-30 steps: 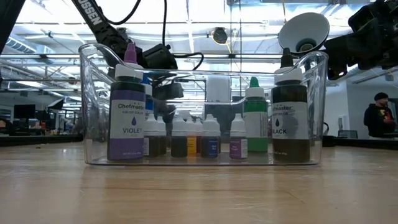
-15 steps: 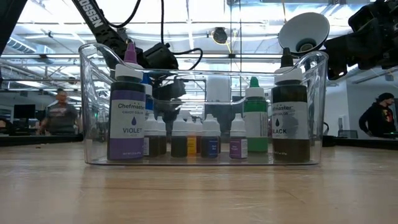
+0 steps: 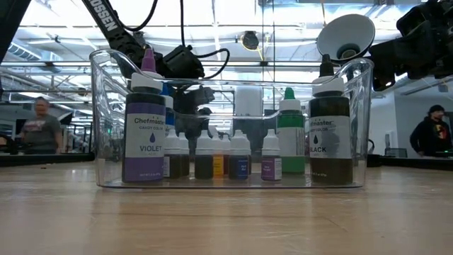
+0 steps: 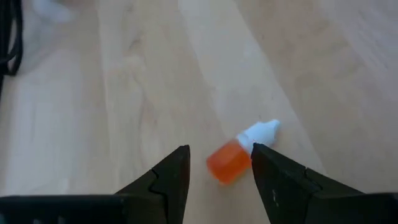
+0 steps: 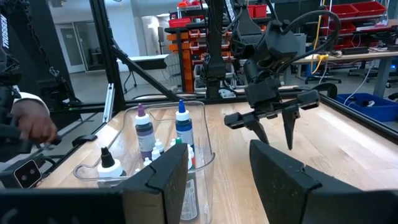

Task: Pick & Place food coloring
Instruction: Put the small orange food coloring bottle into the bin

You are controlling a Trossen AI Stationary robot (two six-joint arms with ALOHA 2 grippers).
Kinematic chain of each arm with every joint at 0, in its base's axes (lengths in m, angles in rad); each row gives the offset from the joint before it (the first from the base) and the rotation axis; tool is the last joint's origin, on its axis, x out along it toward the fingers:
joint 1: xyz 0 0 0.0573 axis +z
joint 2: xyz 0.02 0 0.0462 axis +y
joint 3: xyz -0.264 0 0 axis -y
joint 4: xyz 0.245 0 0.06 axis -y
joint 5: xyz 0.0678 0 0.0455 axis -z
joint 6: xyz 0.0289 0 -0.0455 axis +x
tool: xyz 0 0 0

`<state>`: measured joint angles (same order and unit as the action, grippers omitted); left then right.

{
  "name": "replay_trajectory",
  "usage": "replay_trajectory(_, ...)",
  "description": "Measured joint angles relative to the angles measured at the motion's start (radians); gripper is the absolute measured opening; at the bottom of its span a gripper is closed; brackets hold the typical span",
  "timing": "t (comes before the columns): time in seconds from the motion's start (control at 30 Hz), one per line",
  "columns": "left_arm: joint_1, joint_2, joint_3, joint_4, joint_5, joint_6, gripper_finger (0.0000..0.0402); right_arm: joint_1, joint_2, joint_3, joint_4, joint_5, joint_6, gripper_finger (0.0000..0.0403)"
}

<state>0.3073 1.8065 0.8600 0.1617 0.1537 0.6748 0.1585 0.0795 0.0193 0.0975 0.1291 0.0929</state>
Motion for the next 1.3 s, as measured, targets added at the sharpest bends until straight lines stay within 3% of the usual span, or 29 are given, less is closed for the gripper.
replay_trajectory(0.6,0.024,-0.001,0.001,-0.034,0.075,0.050,0.0175,0.000,0.000,0.000,0.000,0.000,0.000,0.0160)
replay_trajectory(0.93,0.035,0.057,0.003,0.007,0.111,0.099,0.0175,0.000,0.000,0.000,0.002,0.000,0.000,0.0160)
replay_trajectory(1.3,0.036,0.076,0.004,0.021,0.118,-0.007,0.0175,0.000,0.000,0.000,0.002,0.000,0.000,0.0160)
